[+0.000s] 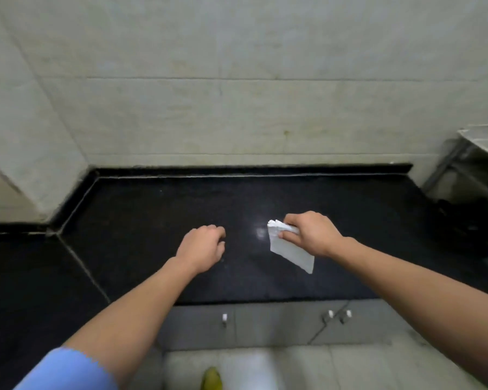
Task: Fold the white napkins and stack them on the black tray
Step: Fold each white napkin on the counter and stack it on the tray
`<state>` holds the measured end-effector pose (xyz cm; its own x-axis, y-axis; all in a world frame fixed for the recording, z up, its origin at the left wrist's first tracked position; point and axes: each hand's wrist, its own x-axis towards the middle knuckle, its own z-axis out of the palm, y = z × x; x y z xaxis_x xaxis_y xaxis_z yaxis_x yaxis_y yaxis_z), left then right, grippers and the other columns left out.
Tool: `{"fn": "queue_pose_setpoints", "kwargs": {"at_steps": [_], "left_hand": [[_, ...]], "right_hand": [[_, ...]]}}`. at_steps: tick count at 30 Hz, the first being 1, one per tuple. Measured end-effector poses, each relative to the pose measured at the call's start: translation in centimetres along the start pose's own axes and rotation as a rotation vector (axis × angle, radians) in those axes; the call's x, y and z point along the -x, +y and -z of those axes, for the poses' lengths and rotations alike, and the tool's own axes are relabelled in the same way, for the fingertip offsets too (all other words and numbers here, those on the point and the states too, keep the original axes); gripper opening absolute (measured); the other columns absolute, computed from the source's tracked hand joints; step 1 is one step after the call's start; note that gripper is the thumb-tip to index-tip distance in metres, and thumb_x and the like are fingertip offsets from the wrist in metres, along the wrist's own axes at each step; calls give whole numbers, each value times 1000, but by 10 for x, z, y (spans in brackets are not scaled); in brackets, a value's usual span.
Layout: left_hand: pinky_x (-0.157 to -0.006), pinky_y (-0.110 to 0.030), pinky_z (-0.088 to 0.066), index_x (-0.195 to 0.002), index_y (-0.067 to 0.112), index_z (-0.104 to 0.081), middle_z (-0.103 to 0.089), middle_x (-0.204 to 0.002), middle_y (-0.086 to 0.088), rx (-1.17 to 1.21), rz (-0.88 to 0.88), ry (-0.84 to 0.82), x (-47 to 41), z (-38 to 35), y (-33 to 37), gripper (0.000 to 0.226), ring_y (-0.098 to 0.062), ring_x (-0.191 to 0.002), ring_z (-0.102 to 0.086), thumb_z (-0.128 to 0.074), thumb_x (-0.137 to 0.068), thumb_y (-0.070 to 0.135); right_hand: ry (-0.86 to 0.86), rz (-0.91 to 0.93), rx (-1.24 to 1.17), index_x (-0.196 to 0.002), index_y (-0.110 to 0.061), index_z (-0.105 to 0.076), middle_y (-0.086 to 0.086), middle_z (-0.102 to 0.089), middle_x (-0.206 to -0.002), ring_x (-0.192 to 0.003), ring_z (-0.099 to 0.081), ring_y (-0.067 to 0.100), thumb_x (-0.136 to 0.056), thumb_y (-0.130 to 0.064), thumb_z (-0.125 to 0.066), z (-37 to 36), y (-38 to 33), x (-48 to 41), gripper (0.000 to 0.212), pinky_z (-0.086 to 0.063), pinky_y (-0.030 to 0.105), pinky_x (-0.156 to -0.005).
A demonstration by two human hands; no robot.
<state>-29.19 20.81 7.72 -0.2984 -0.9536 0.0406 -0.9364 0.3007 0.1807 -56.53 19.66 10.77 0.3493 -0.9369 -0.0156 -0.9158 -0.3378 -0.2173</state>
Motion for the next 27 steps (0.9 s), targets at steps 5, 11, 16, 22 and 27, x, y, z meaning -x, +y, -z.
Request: {"fn": "queue_pose_setpoints", "kwargs": {"at_steps": [5, 11, 16, 22, 27], "left_hand": [[-83, -39, -49, -109, 17, -59, -62, -109, -2, -56, -235, -47, -71, -14, 115, 24, -24, -100, -59, -47, -93, 30], [-79, -35, -47, -109, 19, -58, -62, -110, -1, -62, -511, -95, -162, -44, 261, 23, -25, -100, -59, -47, -93, 31], [-76, -36, -47, -107, 19, -58, -61, -108, -2, -16, -714, -142, -237, -77, 399, 21, -25, -97, -59, -47, -93, 31], [-74, -38, -49, -105, 18, -58, -61, -103, -2, 15, -940, -151, -301, -95, 551, 20, -26, -95, -59, -47, -93, 30], [-75, -40, -50, -106, 19, -59, -61, -104, -2, 31, -1048, -146, -332, -101, 656, 21, -26, -98, -59, -48, -92, 30]], "right_hand": [[81, -232, -9, -90, -26, -58, -4, -63, -83, -78, -58, 22, -91, -53, -52, 33, 110, 76, 28, -41, 34, -62], [140, -471, 21, -90, -25, -59, -5, -62, -85, -82, -58, 23, -92, -48, -50, 58, 240, 156, 24, -38, 33, -61], [145, -631, 59, -96, -24, -59, -3, -65, -96, -90, -59, 23, -94, -42, -49, 81, 348, 214, 21, -44, 36, -65], [215, -839, 56, -89, -22, -56, 2, -64, -96, -91, -59, 28, -94, -37, -51, 117, 449, 285, 17, -44, 36, -65], [268, -984, 27, -90, -22, -57, 9, -63, -101, -95, -58, 33, -93, -31, -51, 136, 516, 337, 11, -47, 41, -71]]}}
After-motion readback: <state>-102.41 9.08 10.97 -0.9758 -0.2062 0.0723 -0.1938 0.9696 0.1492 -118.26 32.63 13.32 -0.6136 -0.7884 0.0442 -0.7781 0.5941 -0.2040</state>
